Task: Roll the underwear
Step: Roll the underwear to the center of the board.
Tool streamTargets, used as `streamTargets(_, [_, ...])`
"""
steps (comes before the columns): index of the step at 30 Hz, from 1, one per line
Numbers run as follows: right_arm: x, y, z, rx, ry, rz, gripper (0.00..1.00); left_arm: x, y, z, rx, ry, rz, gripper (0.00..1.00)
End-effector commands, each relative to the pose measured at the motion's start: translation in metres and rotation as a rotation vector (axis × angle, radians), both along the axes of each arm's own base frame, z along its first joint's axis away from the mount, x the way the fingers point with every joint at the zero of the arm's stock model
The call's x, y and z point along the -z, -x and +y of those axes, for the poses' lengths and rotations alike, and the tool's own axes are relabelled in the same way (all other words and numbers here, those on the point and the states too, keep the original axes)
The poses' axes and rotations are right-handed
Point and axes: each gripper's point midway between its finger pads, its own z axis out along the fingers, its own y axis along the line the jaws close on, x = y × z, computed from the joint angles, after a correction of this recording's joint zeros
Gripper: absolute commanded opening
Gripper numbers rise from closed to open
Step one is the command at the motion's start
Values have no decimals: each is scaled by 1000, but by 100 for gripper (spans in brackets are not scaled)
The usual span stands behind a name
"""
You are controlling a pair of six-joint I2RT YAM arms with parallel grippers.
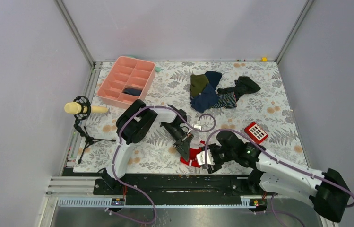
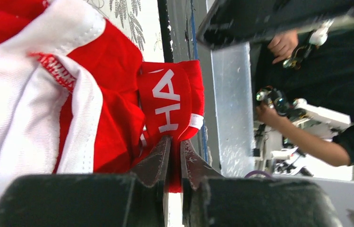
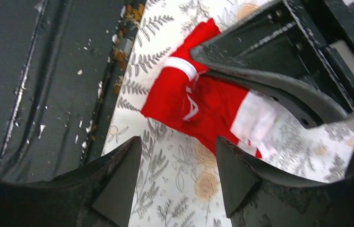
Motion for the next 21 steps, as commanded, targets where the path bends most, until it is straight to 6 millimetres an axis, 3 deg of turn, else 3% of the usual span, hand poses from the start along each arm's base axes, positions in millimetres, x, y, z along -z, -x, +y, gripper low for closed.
streamTargets(1, [-6,6,31,-44,-76,50,67,22,-12,-4,-98,-140,-23,0])
streamTargets(8, [2,5,52,211,-50,259,66,29,-26,-7,-191,-208,10,0])
streamTargets(11, [6,-15,56,410,-77,285,65,29,-31,-8,-202,-206,14,0])
streamTargets(14, [14,-19,57,470,-55,296,65,28,-31,-9,-207,-203,35,0])
streamTargets(21, [27,-23,62,445,-15,259,41,28,-36,-4,-228,-219,44,0])
